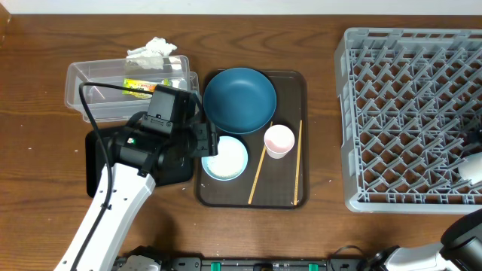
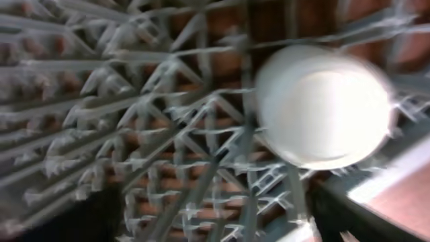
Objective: Sort waste into correct bins and load items into the dishwasher rack
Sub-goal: 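Carry the white cup with the right gripper into the dishwasher rack, then grasp the pink cup with the left gripper and lift it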
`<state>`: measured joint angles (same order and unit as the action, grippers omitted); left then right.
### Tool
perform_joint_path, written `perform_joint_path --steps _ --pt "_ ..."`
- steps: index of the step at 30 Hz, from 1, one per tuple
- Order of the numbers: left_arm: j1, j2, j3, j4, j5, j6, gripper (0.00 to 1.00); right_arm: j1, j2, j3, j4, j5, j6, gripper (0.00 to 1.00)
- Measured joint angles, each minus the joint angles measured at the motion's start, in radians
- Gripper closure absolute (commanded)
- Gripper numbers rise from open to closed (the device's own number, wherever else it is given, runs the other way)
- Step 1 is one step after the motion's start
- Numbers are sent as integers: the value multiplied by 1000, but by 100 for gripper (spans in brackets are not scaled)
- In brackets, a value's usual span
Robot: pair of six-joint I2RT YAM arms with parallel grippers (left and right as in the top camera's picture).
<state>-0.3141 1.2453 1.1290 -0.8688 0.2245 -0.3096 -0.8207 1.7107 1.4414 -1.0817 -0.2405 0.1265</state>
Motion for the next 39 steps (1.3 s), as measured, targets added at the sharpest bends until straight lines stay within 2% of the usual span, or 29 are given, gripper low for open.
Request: perform_joint_path --steps 10,18,28,31,32,34,36,39 --pt "-23 14 0 100 16 0 29 50 -45 0 -62 -183 -44 22" --pt "-142 170 0 241 29 0 29 292 -191 3 -111 -228 -107 23" --pt "-247 394 0 402 32 -4 30 591 -201 4 -138 -145 -139 25" --pt "-270 457 0 413 35 -12 43 655 -201 4 -138 -116 -139 25" --pt "-275 473 0 418 37 -19 52 668 -201 4 -138 -108 -139 24" --pt "-288 506 0 428 42 -26 77 687 -201 4 -138 -94 -139 23" --pt "-297 523 0 427 45 -31 92 691 -201 4 -138 -80 -139 23" --pt "-302 526 0 428 53 -30 94 690 -201 4 -139 -49 -140 22"
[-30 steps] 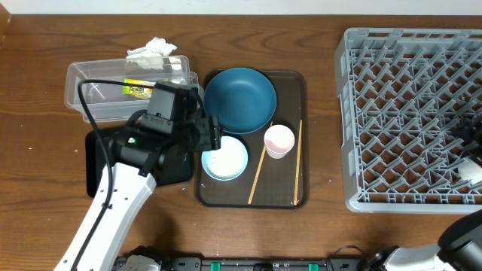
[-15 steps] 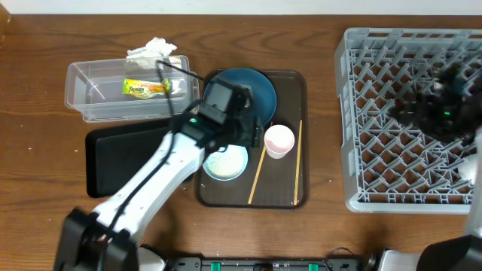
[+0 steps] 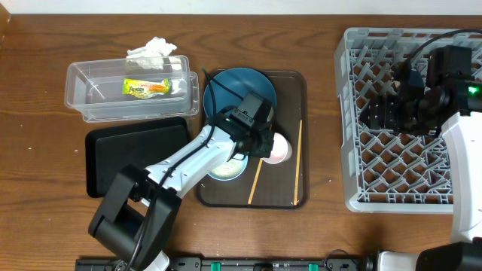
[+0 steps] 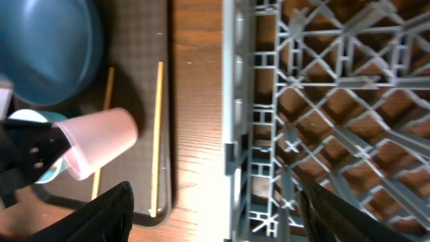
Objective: Sort waste into correct bins and load items into the dishwasher rack
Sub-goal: 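Grasp the pink cup with the left gripper and lift it, then pass the pink cup from the left gripper to the right gripper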
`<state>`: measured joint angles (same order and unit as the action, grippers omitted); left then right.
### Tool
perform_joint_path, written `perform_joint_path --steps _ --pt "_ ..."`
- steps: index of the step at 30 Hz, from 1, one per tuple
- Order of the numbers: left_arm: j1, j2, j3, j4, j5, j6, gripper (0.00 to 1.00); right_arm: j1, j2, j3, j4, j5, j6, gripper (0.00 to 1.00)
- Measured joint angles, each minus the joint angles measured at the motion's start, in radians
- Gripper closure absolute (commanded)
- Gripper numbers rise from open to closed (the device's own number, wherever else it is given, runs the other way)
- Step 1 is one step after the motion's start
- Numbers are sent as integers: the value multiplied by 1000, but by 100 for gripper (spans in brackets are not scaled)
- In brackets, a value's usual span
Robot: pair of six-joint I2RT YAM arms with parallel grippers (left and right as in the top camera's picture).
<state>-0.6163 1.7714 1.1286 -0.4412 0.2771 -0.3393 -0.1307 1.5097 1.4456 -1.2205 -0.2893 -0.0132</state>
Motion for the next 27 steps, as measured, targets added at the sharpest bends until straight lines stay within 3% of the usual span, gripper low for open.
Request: perform_joint_path --steps 4,6,8,12,19,27 --pt "13 -10 0 -4 14 -16 94 0 0 0 -2 28 -2 19" --pt "35 -34 0 -4 51 -39 94 0 0 0 -2 40 0 11" --pt "73 -73 0 -3 112 -64 94 0 0 0 -2 47 5 2" --pt "183 -156 0 12 273 -116 94 0 2 0 0 16 -7 1" --pt "349 -178 0 143 634 -212 94 16 14 -8 1 -381 -224 1" --pt "327 -178 0 318 866 -335 94 151 16 -54 33 -692 -413 1"
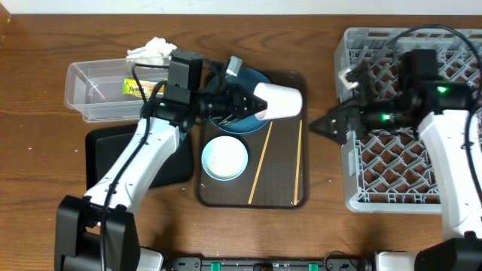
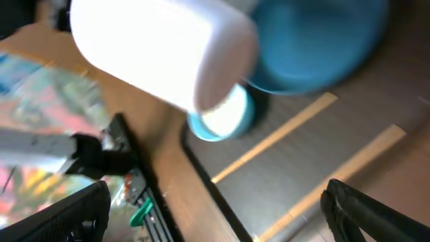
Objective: Sort waste into correct bins and load items into the dishwasher rack
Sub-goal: 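Pass the pink cup from the left gripper to the right gripper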
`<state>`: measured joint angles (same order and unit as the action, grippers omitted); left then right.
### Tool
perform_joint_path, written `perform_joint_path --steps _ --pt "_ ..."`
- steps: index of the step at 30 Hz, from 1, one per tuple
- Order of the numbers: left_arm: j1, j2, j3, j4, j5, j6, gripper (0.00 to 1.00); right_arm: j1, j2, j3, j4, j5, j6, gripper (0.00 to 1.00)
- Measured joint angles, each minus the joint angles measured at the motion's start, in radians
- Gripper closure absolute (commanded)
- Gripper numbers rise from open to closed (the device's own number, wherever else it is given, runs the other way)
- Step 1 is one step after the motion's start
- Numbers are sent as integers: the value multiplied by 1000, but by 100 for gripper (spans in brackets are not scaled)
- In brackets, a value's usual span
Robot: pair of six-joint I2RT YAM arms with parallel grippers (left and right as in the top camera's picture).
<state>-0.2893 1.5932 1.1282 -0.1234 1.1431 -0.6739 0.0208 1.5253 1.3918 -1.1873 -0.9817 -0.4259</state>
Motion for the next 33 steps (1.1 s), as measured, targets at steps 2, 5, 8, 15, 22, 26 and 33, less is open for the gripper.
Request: perform_joint_path --steps 2,5,8,15,22,26,33 --pt "-15 0 0 24 43 -22 94 31 0 0 26 -27 -16 1" --pt "-36 0 0 28 99 -46 94 56 0 0 61 -51 -32 4" --pt "-40 0 0 29 139 -59 94 64 0 0 85 -65 -39 7" --pt "-28 0 0 32 171 -81 94 61 0 -2 103 -156 -73 59" --pt "-14 0 0 31 174 -89 94 64 3 -7 109 -148 -70 55" --pt "-14 0 0 31 174 -89 94 64 3 -7 108 -149 -69 39" --pt "-33 0 0 72 212 -89 94 75 4 -7 137 -170 -77 21"
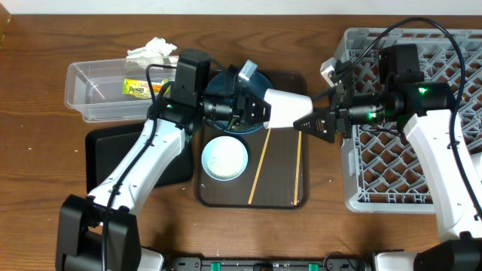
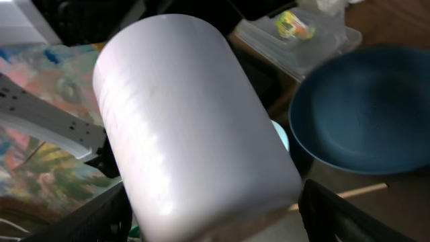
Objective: Sort waste into correct bins and load items into the dishwasher rack
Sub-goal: 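Pass the pink cup from the left gripper to the right gripper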
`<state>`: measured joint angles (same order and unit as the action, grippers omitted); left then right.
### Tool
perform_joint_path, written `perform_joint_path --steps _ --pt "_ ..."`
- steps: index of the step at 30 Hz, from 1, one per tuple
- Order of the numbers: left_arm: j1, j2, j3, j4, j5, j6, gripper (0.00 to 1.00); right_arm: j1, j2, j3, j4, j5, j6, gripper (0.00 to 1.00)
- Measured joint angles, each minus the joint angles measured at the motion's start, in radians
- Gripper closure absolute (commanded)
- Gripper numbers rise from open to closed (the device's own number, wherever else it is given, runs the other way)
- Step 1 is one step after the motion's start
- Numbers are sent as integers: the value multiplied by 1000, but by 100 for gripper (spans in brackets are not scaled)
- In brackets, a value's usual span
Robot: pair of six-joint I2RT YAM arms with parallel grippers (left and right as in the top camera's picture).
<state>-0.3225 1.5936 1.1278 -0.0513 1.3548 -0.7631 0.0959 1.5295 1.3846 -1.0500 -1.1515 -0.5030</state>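
Note:
A pale pink cup (image 1: 286, 107) lies on its side in the air above the brown tray (image 1: 282, 192). My left gripper (image 1: 252, 109) is shut on its mouth end. My right gripper (image 1: 307, 119) comes from the rack side, with its fingers against both sides of the base end. In the right wrist view the cup (image 2: 195, 128) fills the gap of the right gripper (image 2: 215, 198). The blue bowl (image 1: 224, 84) sits at the tray's far end, partly hidden by my left arm. The grey dishwasher rack (image 1: 422, 158) stands at the right.
A small light-blue dish (image 1: 224, 156) and two chopsticks (image 1: 260, 164) lie on the tray. A clear bin (image 1: 98, 94) holding a wrapper, a black tray (image 1: 105, 162) and a crumpled tissue (image 1: 151, 51) are at the left.
My right gripper stood a short way right of the cup with its fingers spread wide. It is now around the cup's base end, with a narrower gap. The left arm still holds the cup above the tray.
First my left gripper was by the light-blue dish and my right one was over a white cup in the rack. Then the left was at the pink cup on the tray. Later it held that cup up sideways, and now both grippers are on it.

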Motion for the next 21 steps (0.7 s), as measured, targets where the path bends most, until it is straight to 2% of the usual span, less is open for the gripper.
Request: perform_joint_path --steps 5,15,20,21 --pt "3 1 0 75 53 -4 94 2 0 0 19 -53 -7 21" --pt "3 2 0 79 103 -4 94 13 0 0 51 -143 -41 25" --pt "3 2 0 79 106 -4 94 15 -1 0 72 -167 -48 32" --pt "3 2 0 79 106 -4 94 15 -1 0 72 -171 -48 36"
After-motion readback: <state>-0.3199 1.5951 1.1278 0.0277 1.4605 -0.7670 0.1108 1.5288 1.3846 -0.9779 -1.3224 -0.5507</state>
